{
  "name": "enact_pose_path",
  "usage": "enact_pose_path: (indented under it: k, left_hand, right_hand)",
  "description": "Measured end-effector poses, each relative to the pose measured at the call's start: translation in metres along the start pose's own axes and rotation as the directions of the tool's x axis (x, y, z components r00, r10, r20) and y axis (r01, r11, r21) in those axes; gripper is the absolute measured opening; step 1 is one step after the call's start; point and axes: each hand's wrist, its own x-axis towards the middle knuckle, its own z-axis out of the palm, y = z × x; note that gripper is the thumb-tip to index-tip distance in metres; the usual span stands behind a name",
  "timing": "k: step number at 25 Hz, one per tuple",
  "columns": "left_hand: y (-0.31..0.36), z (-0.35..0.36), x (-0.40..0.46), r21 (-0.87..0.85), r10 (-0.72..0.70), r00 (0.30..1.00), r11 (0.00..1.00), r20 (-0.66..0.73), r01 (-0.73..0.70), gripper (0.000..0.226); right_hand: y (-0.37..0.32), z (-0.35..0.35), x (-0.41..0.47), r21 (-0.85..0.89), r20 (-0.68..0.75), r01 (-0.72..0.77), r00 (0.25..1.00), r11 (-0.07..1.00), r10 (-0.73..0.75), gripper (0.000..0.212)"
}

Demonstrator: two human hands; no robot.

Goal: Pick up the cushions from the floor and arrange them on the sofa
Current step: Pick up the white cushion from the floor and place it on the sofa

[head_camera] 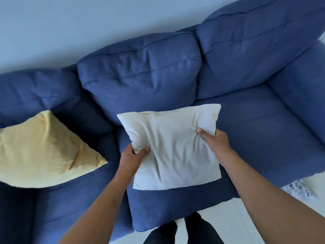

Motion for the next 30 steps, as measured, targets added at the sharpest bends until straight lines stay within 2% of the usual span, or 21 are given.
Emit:
enact_pose_path:
  k: [4, 8, 13, 16, 18, 20, 24, 30]
  left_hand:
    - [0.005, 0.005, 0.026, -0.05, -0.018, 0.997, 0.999, -0.074, 0.014, 0.035]
    - [0.008, 0.007, 0.054, -0.032, -0.01, 0.988, 0.999, -0.157, 0.005, 0.046]
    - [0.016, -0.005, 0.1, -0.023, 0.038, 0.977, 0.999, -0.209, -0.044, 0.043]
    - [0.015, -0.011, 0.132, -0.018, 0.022, 0.972, 0.999, -0.233, -0.027, 0.041]
    - [0.01, -0.011, 0.155, -0.025, -0.048, 0.974, 0.999, -0.222, 0.043, 0.043]
    - [0.007, -0.011, 0.168, 0.002, -0.092, 0.973, 0.995, -0.21, 0.095, 0.043]
    - [0.008, -0.014, 0.18, 0.075, -0.083, 0.969, 0.992, -0.234, 0.103, 0.059]
    - [0.013, -0.007, 0.169, 0.161, -0.12, 0.942, 0.971, -0.312, 0.177, 0.057]
  right_hand:
    - [-0.008, 0.011, 0.043, -0.079, 0.055, 0.009, 0.998, 0.997, -0.004, 0.018]
    - [-0.019, 0.03, 0.074, -0.056, 0.102, -0.002, 0.995, 0.998, 0.008, 0.01]
    - [-0.035, 0.06, 0.114, -0.013, 0.074, 0.051, 0.996, 0.999, -0.05, 0.012]
    - [-0.033, 0.078, 0.145, -0.046, 0.095, 0.086, 0.992, 0.995, -0.081, 0.022]
    - [-0.025, 0.091, 0.168, -0.107, 0.132, 0.047, 0.991, 0.993, -0.033, 0.029]
    - [-0.019, 0.099, 0.182, -0.144, 0.132, 0.011, 0.991, 0.989, 0.008, 0.028]
    - [-0.02, 0.103, 0.195, -0.163, 0.121, 0.045, 0.992, 0.986, -0.025, 0.027]
    - [-0.028, 0.097, 0.18, -0.318, 0.113, 0.063, 0.993, 0.946, -0.028, 0.06]
